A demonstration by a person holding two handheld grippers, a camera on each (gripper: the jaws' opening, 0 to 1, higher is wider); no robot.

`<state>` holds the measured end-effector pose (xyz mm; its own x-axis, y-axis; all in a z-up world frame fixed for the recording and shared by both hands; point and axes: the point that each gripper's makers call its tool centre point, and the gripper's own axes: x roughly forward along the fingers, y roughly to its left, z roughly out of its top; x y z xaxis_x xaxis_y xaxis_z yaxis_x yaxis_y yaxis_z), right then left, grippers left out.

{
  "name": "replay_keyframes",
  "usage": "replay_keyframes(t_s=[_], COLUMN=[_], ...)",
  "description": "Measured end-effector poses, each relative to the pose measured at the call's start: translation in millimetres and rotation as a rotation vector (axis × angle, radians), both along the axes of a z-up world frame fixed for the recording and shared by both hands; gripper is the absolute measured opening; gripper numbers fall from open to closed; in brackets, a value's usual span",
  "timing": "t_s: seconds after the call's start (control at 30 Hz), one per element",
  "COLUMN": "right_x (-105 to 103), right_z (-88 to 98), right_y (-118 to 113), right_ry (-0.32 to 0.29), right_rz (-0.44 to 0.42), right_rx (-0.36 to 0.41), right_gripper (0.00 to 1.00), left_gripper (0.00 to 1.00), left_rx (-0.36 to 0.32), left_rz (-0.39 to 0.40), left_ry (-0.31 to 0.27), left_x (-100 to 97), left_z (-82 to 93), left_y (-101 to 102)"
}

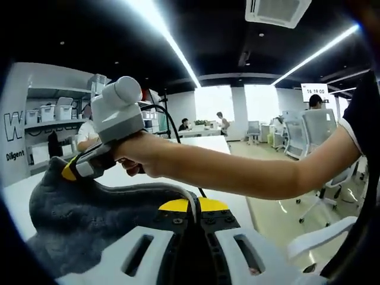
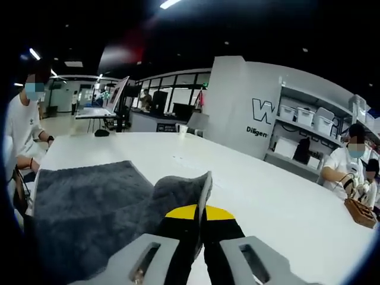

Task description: Open the folded towel by lifting each exposed corner and separating the folded layers until the towel lies flat within the target outline without major curled edges

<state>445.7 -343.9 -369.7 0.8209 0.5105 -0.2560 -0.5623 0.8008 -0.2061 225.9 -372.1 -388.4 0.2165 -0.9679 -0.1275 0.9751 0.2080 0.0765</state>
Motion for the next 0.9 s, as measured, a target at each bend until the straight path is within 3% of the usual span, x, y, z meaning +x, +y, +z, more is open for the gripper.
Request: replay_keyframes(t_s=[0.5, 0.9], right_x=[-1, -2], right_z=[-2.4, -6.7], right_y=[-52, -65], right_ry=[0.005, 0.011], right_rz=[-0.077, -0.093], right_rx=[-0.032, -0.047], right_gripper=[0.0, 0.0], left_gripper=[0.01, 0.01], left_rx=[0.034, 0.036], left_rz=[-0.065, -0.083], left_ry=[-0.006, -0.001], left_x=[-8.3, -8.9], left_z=[-5.0, -6.2], left_y=[-36, -48])
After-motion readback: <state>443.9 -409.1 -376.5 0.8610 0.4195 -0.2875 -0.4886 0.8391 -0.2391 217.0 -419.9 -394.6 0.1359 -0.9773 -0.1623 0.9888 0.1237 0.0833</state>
